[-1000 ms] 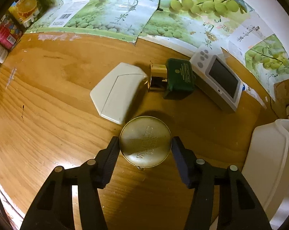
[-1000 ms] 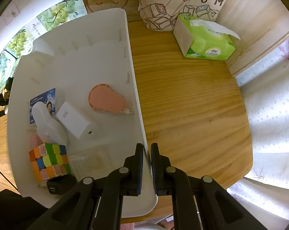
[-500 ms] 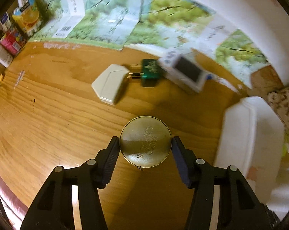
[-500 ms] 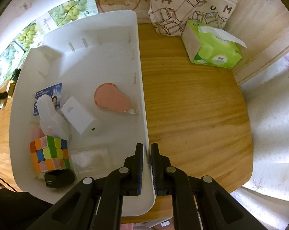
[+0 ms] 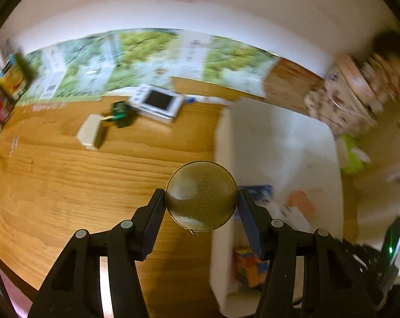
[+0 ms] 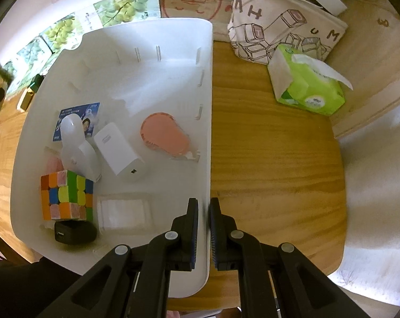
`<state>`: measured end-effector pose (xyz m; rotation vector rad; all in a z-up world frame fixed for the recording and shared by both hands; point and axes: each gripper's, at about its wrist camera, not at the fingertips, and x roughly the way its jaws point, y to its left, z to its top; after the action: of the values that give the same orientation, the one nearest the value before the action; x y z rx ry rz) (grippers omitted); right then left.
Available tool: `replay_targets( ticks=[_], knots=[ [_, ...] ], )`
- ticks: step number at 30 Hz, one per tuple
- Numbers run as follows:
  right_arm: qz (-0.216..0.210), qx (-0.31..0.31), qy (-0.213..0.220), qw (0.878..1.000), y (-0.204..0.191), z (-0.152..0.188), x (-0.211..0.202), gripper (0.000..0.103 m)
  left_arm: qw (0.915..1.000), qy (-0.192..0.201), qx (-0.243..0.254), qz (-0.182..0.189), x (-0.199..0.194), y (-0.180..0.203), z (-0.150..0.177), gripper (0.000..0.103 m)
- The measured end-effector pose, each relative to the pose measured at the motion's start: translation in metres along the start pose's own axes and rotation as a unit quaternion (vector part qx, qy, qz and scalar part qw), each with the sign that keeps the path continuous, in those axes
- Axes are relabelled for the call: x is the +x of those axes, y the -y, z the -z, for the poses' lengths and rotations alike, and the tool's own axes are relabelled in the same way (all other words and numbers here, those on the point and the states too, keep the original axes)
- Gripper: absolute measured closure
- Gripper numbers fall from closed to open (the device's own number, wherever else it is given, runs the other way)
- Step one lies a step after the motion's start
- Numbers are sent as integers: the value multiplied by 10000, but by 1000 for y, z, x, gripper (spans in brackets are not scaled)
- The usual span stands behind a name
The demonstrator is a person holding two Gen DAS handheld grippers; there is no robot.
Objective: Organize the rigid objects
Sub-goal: 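Carry the gold compact over the tray with the left gripper, then open the left gripper to drop the compact into the tray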
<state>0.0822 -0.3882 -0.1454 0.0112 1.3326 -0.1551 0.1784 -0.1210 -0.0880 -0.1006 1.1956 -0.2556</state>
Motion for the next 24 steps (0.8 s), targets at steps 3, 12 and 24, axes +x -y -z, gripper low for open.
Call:
replay_targets(
  ticks=[3, 12, 24],
  knots=[
    [-54, -35, 38, 10000, 0, 1, -1, 93, 9993, -56, 367, 72, 0, 26, 8, 44],
    [-197, -117, 112, 9997, 3, 2, -1, 93, 9911, -412, 1215, 346, 8, 88, 38, 44],
    [-182, -75, 115, 9997, 2, 3, 0, 92, 9908, -522, 1226, 247, 14, 85, 41, 25]
  ],
)
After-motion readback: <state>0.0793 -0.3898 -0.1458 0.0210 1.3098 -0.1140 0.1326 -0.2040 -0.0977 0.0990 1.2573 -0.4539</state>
